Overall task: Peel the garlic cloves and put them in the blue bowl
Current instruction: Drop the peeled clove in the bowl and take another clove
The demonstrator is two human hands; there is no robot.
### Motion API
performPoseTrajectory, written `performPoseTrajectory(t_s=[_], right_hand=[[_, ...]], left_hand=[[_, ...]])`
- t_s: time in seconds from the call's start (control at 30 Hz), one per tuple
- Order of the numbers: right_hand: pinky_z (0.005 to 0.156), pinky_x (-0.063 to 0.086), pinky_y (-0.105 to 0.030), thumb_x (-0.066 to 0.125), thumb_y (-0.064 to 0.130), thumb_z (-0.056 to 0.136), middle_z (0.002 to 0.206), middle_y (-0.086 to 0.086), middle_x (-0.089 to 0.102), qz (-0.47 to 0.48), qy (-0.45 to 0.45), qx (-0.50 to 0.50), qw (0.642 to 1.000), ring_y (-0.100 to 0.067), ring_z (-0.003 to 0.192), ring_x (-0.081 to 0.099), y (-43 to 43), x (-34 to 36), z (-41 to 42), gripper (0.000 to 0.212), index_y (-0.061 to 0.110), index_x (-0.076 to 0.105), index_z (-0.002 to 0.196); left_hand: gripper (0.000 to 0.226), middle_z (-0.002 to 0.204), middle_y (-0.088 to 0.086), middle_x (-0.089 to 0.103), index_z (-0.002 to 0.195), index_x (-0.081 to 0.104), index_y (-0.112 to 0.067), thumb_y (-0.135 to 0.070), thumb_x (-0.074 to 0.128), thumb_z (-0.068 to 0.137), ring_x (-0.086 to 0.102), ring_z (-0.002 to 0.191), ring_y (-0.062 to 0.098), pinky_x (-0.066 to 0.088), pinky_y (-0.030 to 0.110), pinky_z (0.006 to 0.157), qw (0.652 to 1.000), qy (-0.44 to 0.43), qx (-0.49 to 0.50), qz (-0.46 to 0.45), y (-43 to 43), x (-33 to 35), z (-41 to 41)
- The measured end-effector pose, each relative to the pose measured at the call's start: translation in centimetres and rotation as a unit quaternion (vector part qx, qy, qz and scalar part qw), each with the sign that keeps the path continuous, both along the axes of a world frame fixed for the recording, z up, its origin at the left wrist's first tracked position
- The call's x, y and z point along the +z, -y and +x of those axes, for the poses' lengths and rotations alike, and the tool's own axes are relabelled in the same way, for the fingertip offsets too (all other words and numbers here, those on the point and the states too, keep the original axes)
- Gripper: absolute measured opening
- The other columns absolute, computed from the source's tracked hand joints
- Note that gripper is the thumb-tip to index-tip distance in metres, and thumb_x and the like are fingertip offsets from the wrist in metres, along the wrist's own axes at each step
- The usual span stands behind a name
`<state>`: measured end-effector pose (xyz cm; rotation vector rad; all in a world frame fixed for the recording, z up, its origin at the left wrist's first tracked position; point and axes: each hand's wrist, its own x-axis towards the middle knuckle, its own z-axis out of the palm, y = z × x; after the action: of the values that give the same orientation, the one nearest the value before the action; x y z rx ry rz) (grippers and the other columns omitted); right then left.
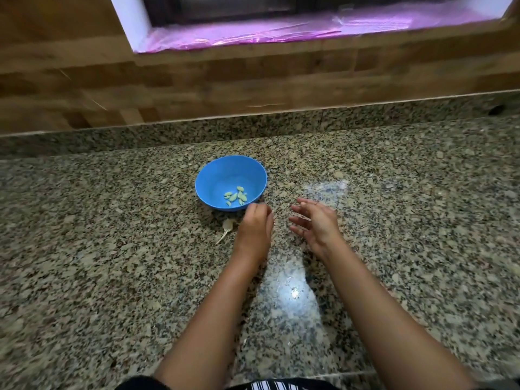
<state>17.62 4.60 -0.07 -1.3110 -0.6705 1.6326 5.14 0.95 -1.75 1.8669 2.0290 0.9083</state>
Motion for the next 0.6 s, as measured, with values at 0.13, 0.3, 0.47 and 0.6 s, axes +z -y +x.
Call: performPoseTrajectory(t_s=[0.13,0.3,0.47,0.6], right_hand=[[0.067,0.051,-0.032,0.045,0.011,0.097,0.095,-0.009,0.065,0.006,-0.010,0.010,1.000,-0.018,0.071,0.059,0.0,0.5,-1.2,0.017,0.008,0.061,0.103],[0.060,0.049,-0.030,0.045,0.010,0.097,0.092,-0.008,0.065,0.017,-0.002,0.017,1.000,-0.017,0.068,0.059,0.2,0.7,-2.7,0.021,0.005,0.060,0.110],[0.059,0.049,-0.029,0.045,0.009,0.097,0.091,-0.008,0.064,0.016,0.002,0.020,1.000,-0.016,0.067,0.058,1.0,0.5,-3.7,0.019,0.005,0.059,0.108],[0.060,0.049,-0.029,0.044,0.009,0.097,0.093,-0.010,0.065,0.001,0.013,0.011,1.000,-0.017,0.067,0.058,1.7,-0.2,-3.9,0.020,0.005,0.059,0.109]], left_hand=[[0.016,0.100,0.015,0.057,0.102,0.060,0.003,-0.007,0.050,0.095,0.052,0.086,0.019,0.032,0.016,0.072,0.993,0.049,0.085,0.068,-1.1,2.6,-2.3],[0.024,0.113,0.015,0.061,0.114,0.061,0.001,-0.008,0.052,0.095,0.058,0.103,0.024,0.035,0.016,0.082,0.990,0.054,0.109,0.066,-1.5,3.5,-4.9],[0.017,0.102,0.011,0.061,0.104,0.066,-0.002,-0.012,0.057,0.092,0.059,0.093,0.022,0.041,0.020,0.079,0.998,0.033,0.047,0.025,1.9,0.1,-6.0],[0.029,0.113,0.012,0.057,0.118,0.059,-0.005,-0.022,0.053,0.095,0.058,0.102,0.027,0.042,0.031,0.083,0.994,-0.019,0.020,-0.104,2.0,-2.1,-5.7]])
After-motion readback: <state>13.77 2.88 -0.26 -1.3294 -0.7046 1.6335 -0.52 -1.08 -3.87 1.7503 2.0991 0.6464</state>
